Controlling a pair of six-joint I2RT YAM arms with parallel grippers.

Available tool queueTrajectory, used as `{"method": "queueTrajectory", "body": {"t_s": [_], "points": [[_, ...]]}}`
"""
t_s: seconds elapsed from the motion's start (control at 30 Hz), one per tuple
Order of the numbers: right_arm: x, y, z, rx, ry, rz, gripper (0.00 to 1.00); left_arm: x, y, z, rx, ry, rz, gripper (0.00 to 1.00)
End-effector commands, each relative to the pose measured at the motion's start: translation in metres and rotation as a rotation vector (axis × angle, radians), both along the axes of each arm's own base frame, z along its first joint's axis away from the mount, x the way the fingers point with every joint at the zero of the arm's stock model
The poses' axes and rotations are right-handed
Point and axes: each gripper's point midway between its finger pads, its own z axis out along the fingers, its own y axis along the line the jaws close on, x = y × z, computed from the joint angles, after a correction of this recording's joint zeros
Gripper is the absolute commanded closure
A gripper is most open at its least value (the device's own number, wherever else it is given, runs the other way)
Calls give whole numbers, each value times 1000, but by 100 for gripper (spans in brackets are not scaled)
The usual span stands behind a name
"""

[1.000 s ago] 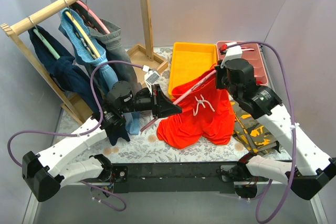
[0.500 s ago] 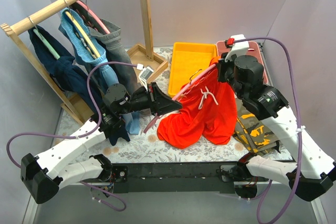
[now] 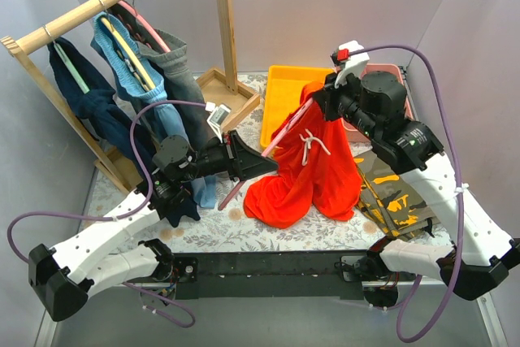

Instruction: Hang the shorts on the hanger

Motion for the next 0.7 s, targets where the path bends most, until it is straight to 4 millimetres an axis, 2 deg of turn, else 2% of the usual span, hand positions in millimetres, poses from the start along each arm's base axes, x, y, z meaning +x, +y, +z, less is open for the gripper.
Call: {"method": "queueTrajectory", "body": {"t_s": [0.0, 0.07, 0.17, 0.2, 0.23, 0.37, 0.4, 0.43, 0.5, 0.53, 0.67], "points": [[-41, 35, 103, 197, -226, 298, 99, -8, 8, 30, -93, -79, 8, 100], [-55, 41, 115, 224, -258, 372, 99, -8, 11, 38, -119, -104, 26, 100], [-69, 43, 116, 236, -293, 436, 99, -11, 22, 59, -193, -161, 64, 100], [-67, 43, 103, 225, -271, 431, 99, -11, 25, 63, -204, -185, 77, 100], [-62, 37, 100, 222, -267, 379, 99, -14, 30, 72, -231, -213, 89, 100], [-50, 29, 62, 181, -189, 302, 99, -11, 42, 87, -276, -273, 168, 100], [-51, 29, 60, 198, -187, 296, 98, -9, 45, 90, -294, -280, 188, 100], [-49, 27, 50, 198, -166, 276, 88, -12, 50, 98, -328, -312, 198, 100], [-46, 22, 42, 199, -136, 238, 78, -10, 53, 99, -346, -324, 222, 100], [-43, 19, 39, 209, -116, 207, 69, -10, 54, 102, -357, -340, 228, 100], [-39, 12, 14, 256, -4, 116, 48, -3, 51, 105, -375, -358, 247, 100]]}}
